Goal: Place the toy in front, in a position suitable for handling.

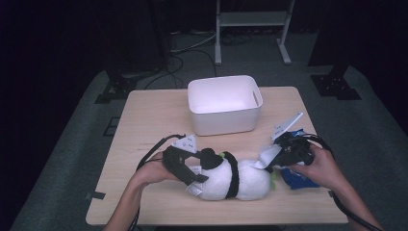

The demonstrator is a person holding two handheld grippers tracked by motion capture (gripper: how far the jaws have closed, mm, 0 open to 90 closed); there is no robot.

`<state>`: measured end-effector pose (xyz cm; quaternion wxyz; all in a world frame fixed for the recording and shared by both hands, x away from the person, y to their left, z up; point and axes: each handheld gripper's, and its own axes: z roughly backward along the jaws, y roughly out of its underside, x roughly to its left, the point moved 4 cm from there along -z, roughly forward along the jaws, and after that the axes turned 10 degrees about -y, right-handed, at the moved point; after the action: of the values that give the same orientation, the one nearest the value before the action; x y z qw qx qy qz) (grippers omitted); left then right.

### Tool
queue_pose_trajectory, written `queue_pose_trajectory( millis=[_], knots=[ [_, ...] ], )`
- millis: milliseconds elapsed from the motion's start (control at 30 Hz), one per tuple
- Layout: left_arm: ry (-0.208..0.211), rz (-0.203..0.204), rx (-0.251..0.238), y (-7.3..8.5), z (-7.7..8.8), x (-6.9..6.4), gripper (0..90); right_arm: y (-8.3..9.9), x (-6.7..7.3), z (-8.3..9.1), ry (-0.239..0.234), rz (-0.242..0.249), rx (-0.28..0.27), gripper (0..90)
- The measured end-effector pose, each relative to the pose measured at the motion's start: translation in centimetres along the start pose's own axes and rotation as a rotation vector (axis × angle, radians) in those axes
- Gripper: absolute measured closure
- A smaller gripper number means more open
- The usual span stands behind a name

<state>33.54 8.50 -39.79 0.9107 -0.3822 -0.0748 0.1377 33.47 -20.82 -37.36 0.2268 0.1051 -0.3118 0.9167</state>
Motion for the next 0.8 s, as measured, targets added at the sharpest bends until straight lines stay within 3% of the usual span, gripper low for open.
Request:
queue_pose_trajectory(
  millis=[133,367,633,800],
  knots=[
    [-0.003,0.006,0.002,-0.2,-0.2,0.2,13.8,-0.2,0.4,-0.2,-0.008,0.026,-0.001,82.9],
    [-0.003,0.036,-0.006,-0.5,-0.5,0.9,12.9,-2.7,1.3,-2.2,-0.025,0.098,0.032,83.0],
    [0.008,0.044,-0.015,-0.9,-0.9,1.2,12.5,-5.1,1.6,-3.8,-0.041,0.133,0.057,83.1],
    [0.0,0.047,-0.019,-0.7,-0.6,1.2,11.7,-5.6,1.6,-5.1,-0.046,0.133,0.087,83.8]
  ],
)
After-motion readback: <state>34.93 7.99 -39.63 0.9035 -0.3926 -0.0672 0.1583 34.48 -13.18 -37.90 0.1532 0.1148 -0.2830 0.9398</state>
